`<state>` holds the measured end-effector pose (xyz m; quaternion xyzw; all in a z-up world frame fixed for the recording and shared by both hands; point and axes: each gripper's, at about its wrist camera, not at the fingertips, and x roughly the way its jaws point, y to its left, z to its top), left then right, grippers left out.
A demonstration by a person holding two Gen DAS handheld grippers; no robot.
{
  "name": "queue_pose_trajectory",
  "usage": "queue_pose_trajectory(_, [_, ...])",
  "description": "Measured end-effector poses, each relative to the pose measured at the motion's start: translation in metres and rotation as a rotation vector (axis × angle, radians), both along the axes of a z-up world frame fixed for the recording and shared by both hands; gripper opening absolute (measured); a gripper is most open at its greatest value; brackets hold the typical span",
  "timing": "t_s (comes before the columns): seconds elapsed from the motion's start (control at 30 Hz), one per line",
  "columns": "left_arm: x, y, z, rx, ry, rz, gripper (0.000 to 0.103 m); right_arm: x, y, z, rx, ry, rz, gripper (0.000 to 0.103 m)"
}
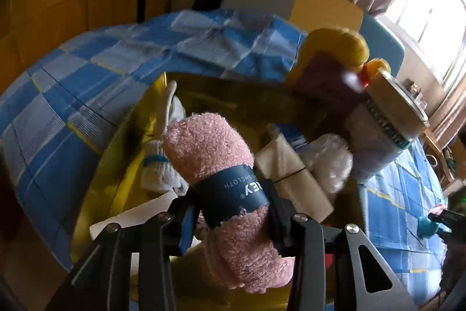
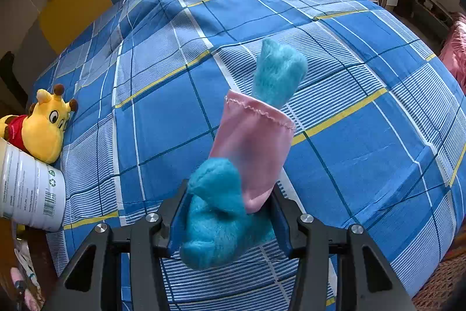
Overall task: Organize soft objects
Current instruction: 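Carry the pink towel roll into the tray and open the left tool, then carry the blue plush into the tray and open the right tool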
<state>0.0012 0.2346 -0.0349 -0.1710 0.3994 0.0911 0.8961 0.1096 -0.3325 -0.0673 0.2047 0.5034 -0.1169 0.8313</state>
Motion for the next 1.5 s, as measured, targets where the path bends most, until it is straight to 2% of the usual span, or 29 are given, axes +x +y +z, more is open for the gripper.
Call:
queue_pose_trajectory(0.1, [0.010,0.002,-0.014,-0.016,0.036,-0.025,0.051,0.000,0.000,0.000,-0.001,0.000,0.000,0.050])
queue_pose_trajectory(0.17, [0.010,-0.002,-0.019,-0.008,0.042,-0.047,0.064,0.001,0.000,0.000,-0.004,0.000,-0.002,0.049])
queue_pose_trajectory(0.2, [0.008,-0.002,-0.019,0.002,0.042,-0.050,0.068,0.001,0.000,0.000,-0.006,0.000,-0.002,0.049])
queue_pose_trajectory(0.5, [-0.009,-0.002,-0.006,0.062,0.008,-0.054,0.078,0.009,0.002,0.007,-0.012,-0.001,-0.019,0.043])
queue_pose_trajectory(0.73, [-0.023,0.001,0.011,0.100,-0.041,-0.047,0.082,0.056,0.024,0.034,-0.050,-0.027,-0.002,0.042])
queue_pose_trajectory(0.93, [-0.029,0.002,0.020,0.107,-0.062,-0.051,0.083,0.115,0.070,0.078,-0.087,-0.087,0.041,0.042])
queue_pose_trajectory(1.17, [-0.037,-0.003,0.031,0.134,-0.085,-0.067,0.088,0.182,0.163,0.160,-0.213,-0.234,0.154,0.042])
queue_pose_trajectory(1.27, [-0.038,-0.005,0.032,0.133,-0.084,-0.076,0.088,0.205,0.197,0.183,-0.245,-0.262,0.184,0.042])
queue_pose_trajectory(1.4, [-0.040,-0.006,0.032,0.137,-0.077,-0.085,0.088,0.232,0.242,0.202,-0.222,-0.277,0.227,0.042])
queue_pose_trajectory(1.5, [-0.039,-0.003,0.030,0.132,-0.069,-0.077,0.088,0.238,0.284,0.210,-0.120,-0.314,0.331,0.042])
